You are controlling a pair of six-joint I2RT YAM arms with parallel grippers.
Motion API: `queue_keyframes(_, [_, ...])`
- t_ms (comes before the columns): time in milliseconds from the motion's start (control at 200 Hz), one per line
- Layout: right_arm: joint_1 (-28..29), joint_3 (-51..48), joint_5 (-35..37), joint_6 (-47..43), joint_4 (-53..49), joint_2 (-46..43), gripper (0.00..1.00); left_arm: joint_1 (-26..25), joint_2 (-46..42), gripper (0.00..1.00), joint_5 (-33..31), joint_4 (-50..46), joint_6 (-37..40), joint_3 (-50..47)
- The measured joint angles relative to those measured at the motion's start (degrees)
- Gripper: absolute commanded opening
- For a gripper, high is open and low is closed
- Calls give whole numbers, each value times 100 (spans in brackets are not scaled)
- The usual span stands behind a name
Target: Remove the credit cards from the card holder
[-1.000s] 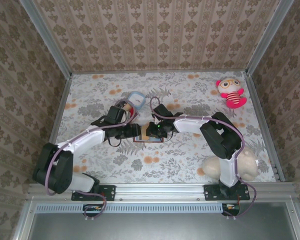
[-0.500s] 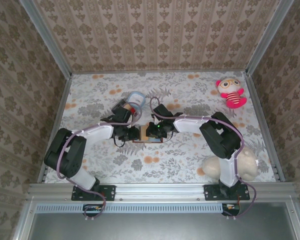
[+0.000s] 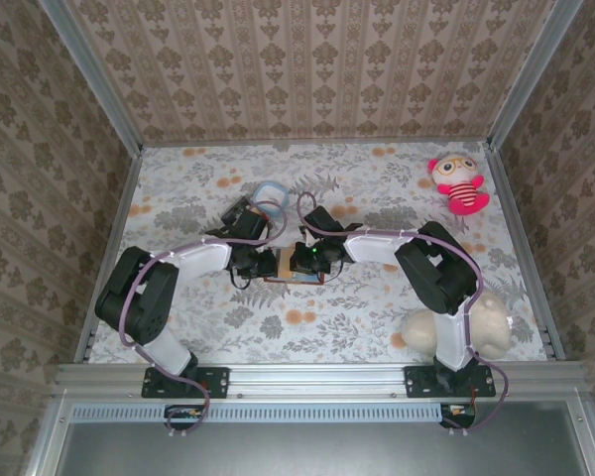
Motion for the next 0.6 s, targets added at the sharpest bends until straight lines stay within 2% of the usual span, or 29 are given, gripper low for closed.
queue_keyframes(440, [-166, -337, 168, -83, 13, -258, 8, -7, 0, 23, -142, -122, 66, 28])
queue_keyframes(595, [-199, -409, 168, -151, -2, -332, 14, -7, -9, 23, -142, -127, 90, 33])
